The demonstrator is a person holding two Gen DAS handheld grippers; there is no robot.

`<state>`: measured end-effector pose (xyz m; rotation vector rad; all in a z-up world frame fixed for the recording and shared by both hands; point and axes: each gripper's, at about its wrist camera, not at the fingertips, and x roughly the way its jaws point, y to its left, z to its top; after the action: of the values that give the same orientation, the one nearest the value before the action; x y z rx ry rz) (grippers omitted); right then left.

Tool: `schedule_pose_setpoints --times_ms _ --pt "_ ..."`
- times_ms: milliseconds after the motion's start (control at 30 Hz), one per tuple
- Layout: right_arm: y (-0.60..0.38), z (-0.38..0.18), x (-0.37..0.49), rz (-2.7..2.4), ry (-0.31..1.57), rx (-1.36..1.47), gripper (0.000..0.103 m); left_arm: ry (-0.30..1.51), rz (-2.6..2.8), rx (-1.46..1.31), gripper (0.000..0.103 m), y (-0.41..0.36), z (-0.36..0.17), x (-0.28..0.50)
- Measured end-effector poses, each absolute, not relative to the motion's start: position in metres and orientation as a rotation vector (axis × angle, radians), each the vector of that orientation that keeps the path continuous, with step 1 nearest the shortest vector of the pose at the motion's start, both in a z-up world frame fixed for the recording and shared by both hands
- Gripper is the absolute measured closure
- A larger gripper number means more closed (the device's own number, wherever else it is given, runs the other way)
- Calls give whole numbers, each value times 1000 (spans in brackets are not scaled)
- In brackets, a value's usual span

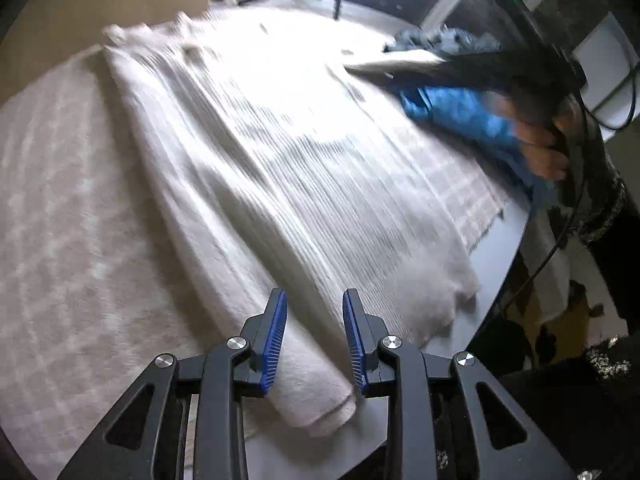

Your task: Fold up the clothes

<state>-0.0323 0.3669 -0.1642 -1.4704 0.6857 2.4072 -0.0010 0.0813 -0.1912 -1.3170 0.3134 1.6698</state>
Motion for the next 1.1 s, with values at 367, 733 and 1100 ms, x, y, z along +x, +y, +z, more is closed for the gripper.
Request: schedule_pose_setpoints --times_ms 367,733,1100 --pt "549 -102 103 2204 185 -1562 64 204 1887 -1339 76 126 -162 9" --pt "550 -109 93 2389 258 -1781 99 187 1942 -1371 76 152 -148 35" --pt "344 -81 -45 2919 660 -1848 98 42 2060 -1379 76 87 -146 63"
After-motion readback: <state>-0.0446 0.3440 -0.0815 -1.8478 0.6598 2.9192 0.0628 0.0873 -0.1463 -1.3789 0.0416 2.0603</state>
